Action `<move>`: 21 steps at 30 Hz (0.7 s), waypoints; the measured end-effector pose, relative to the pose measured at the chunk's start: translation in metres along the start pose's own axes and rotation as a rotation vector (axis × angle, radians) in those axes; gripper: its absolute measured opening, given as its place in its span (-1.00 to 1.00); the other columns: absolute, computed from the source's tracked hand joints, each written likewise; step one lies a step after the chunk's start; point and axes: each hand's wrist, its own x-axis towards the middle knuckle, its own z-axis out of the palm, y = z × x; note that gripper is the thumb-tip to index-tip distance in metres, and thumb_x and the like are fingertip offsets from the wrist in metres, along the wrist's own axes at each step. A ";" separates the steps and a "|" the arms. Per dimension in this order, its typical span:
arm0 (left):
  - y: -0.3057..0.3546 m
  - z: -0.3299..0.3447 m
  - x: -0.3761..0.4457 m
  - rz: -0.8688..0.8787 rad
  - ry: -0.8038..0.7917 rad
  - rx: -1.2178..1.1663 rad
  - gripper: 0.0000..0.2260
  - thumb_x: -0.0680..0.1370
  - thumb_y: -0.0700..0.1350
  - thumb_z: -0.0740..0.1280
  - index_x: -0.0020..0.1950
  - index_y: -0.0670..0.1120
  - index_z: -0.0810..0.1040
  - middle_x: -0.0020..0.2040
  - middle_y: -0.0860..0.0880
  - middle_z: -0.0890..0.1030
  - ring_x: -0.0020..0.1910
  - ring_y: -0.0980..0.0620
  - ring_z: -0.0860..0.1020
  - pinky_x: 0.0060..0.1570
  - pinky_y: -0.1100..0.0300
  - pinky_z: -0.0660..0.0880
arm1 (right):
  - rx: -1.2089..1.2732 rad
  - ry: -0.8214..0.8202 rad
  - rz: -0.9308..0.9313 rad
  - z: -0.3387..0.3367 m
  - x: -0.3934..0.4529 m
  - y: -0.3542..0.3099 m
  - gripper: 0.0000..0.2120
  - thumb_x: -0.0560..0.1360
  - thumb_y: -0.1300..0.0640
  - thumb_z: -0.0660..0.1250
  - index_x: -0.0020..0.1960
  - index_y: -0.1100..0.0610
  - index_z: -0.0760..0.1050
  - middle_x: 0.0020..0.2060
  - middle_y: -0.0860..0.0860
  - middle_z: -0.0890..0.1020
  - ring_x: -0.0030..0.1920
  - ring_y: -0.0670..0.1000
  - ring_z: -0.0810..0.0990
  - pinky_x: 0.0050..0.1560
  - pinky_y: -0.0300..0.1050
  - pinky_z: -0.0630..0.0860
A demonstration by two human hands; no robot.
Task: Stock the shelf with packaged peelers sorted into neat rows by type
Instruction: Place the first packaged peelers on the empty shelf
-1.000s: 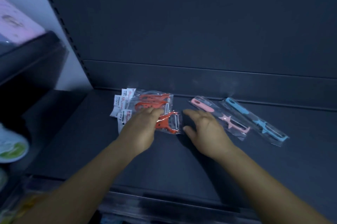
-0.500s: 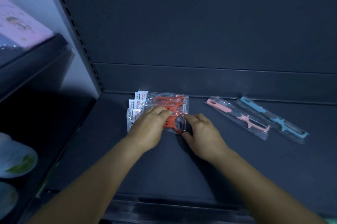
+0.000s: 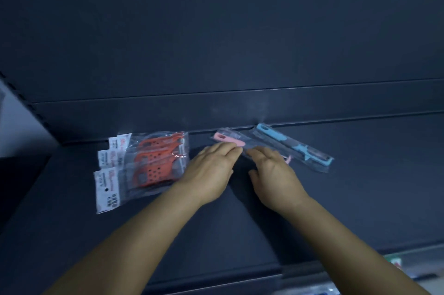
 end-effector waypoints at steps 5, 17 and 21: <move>0.026 0.027 0.038 -0.064 -0.045 0.050 -0.47 0.62 -0.25 0.11 0.55 0.02 0.04 0.57 0.05 0.04 0.53 0.05 0.02 0.46 0.18 -0.04 | -0.069 0.032 0.020 -0.020 0.003 0.064 -0.57 0.51 0.28 0.15 0.35 0.08 0.37 0.32 0.00 0.41 0.28 0.08 0.36 0.30 -0.14 0.30; 0.066 0.048 0.068 -0.166 0.063 0.056 -0.65 0.51 -0.33 0.28 0.24 -0.05 0.55 0.15 0.00 0.57 0.17 -0.05 0.45 0.13 0.04 0.46 | -0.041 0.009 0.012 -0.048 0.014 0.160 -0.59 0.51 0.30 0.17 0.33 0.07 0.39 0.24 0.02 0.43 0.18 0.07 0.38 0.11 -0.16 0.39; 0.077 0.046 0.071 -0.133 0.080 0.085 -0.80 0.55 -0.23 0.27 0.15 -0.12 0.56 0.06 -0.04 0.56 0.06 -0.08 0.47 0.07 0.05 0.44 | 0.013 -0.008 -0.029 -0.053 0.017 0.172 -0.58 0.48 0.33 0.18 0.29 0.03 0.43 0.18 -0.04 0.52 0.15 0.04 0.44 -0.04 -0.23 0.35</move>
